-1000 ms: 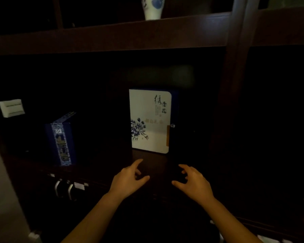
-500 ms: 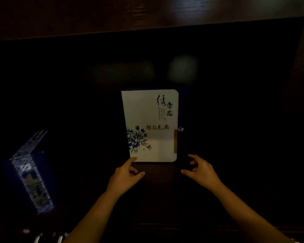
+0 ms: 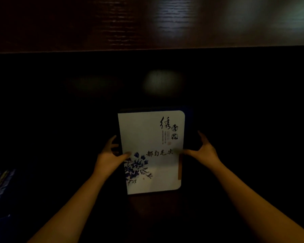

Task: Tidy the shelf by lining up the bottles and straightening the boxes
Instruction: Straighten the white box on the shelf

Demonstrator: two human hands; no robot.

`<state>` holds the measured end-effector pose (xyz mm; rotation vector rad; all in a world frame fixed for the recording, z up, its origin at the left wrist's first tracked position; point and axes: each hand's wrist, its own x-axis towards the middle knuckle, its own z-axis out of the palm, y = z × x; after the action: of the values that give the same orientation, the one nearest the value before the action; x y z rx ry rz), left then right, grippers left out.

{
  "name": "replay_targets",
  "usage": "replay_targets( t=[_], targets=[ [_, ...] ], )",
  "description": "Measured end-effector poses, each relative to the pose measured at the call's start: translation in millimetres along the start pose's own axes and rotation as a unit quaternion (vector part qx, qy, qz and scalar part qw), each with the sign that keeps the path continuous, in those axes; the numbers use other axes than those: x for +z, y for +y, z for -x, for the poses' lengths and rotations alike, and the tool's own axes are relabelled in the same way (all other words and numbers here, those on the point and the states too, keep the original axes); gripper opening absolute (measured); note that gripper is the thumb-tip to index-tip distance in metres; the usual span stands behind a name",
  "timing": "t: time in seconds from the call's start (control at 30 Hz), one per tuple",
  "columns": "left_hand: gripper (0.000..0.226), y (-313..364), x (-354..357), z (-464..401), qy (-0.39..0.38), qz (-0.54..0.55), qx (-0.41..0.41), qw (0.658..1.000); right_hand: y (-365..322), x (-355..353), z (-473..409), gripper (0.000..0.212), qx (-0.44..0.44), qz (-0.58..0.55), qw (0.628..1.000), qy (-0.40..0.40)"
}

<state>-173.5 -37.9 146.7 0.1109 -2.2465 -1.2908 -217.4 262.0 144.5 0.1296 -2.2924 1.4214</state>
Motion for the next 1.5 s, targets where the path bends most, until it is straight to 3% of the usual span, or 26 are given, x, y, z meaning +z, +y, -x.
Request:
replay_targets(
  t=[0.2,0.37,0.5,0.73,0.93,1.03,1.2,1.5],
  targets=[
    [0.088,-7,31,-23,0.008,0.048,-0.032,0.998,17,19,-28,0.101,0.051,-0.097,0.994,0.003],
    [0.066,-21,50,-23,0.052,0.095,-0.062,0.992,41,33,-46,0.078,0.126,-0.125,0.984,-0.026],
    [0.051,-30,52,-23,0.074,0.101,-0.059,0.990,46,39,-55,0.067,0.154,-0.156,0.976,-0.001],
    [0.052,-23,51,-16,0.072,0.102,-0.070,0.990,45,36,-44,0.069,0.145,-0.183,0.972,0.013],
    [0.048,-11,47,12,0.113,0.033,-0.017,0.993,39,15,-17,0.068,0.107,-0.128,0.985,0.045],
    [0.045,-5,38,30,0.098,0.034,-0.008,0.995,34,5,4,0.068,0.092,-0.102,0.989,0.055],
    [0.037,3,27,66,0.093,0.038,0.023,0.995,27,-14,44,0.061,0.079,-0.122,0.986,0.076],
    [0.044,25,13,133,0.104,0.023,0.048,0.993,23,-54,100,0.040,0.025,-0.116,0.991,0.057]
  ],
)
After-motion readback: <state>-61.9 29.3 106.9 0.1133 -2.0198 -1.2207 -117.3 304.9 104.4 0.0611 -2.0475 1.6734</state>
